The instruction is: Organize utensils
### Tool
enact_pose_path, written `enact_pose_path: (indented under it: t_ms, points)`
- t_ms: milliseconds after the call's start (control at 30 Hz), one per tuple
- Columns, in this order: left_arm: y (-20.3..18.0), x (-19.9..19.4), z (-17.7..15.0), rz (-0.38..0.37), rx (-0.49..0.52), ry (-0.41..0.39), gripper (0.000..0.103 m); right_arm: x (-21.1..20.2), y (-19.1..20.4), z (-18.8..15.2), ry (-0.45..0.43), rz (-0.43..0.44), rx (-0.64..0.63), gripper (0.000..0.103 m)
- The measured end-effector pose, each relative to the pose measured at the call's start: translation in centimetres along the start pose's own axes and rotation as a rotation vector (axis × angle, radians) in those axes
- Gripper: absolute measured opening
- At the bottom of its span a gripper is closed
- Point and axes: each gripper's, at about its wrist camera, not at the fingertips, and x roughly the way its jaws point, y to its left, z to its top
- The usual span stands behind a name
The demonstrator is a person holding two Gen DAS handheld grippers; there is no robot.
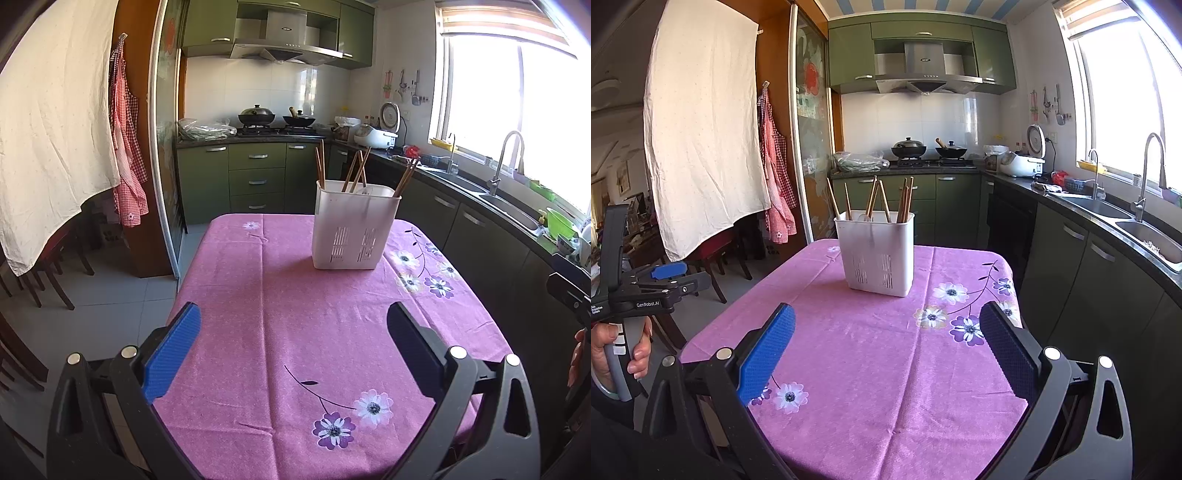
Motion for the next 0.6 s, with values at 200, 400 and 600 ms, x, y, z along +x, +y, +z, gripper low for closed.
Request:
enact_pose_path:
  t_ms: [200, 400, 600]
  points:
    - [-0.26, -0.30, -0.19, -0.004, 0.005, -0.003, 0.096, -0.30, 0.01, 0.22, -0.003, 0.006, 0.001, 0.098]
    - [-0.27, -0.29, -0.22, -0.003, 0.004, -0.002, 0.096, -0.25, -0.10, 0.27, -0.002, 0.008, 0.001, 0.098]
    - [-0.58, -0.44, -0.24, -0.005, 0.006, 0.000, 0.096, -0.19, -0.19, 0.35, 0.001, 0.013, 0.002, 0.098]
